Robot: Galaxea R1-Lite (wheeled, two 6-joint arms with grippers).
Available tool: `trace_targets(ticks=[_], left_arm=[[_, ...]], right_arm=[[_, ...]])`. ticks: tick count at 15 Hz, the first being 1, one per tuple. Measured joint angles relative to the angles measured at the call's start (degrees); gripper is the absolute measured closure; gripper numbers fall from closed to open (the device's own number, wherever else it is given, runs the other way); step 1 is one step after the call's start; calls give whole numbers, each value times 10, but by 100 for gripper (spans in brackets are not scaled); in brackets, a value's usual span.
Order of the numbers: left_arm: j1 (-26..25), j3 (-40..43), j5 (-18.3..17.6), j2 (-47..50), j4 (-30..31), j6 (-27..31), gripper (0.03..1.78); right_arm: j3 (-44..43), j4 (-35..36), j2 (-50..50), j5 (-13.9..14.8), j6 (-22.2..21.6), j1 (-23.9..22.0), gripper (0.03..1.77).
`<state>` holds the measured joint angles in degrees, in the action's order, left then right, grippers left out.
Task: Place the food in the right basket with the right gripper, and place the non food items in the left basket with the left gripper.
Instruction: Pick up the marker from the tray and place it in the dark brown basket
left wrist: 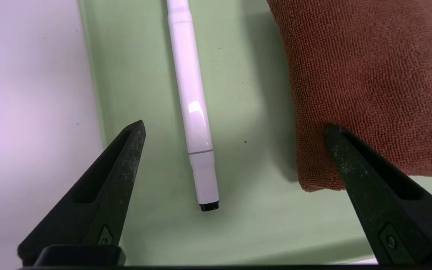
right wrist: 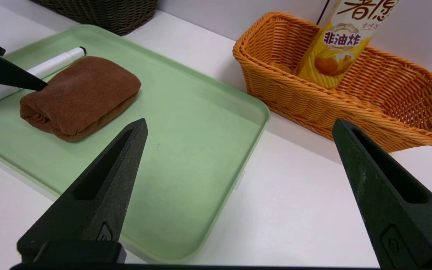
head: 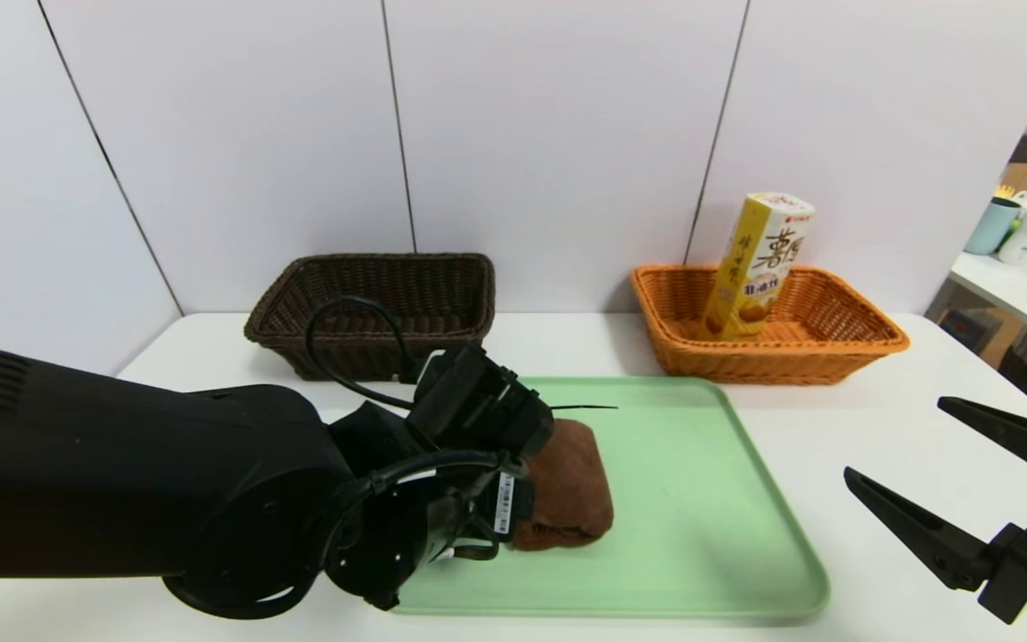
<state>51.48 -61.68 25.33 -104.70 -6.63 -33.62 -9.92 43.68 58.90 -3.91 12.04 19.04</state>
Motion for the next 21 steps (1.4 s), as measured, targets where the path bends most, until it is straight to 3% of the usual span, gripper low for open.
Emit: trace_targets(ticks=[4,21], left_arm=[[-2,1,18,-12,1,-6,12],[-18,-18,18,1,-24,-12,12]], right_arm=[[1,0,-1,0,0,0,11],[2,0,-1,0,9,2,11]])
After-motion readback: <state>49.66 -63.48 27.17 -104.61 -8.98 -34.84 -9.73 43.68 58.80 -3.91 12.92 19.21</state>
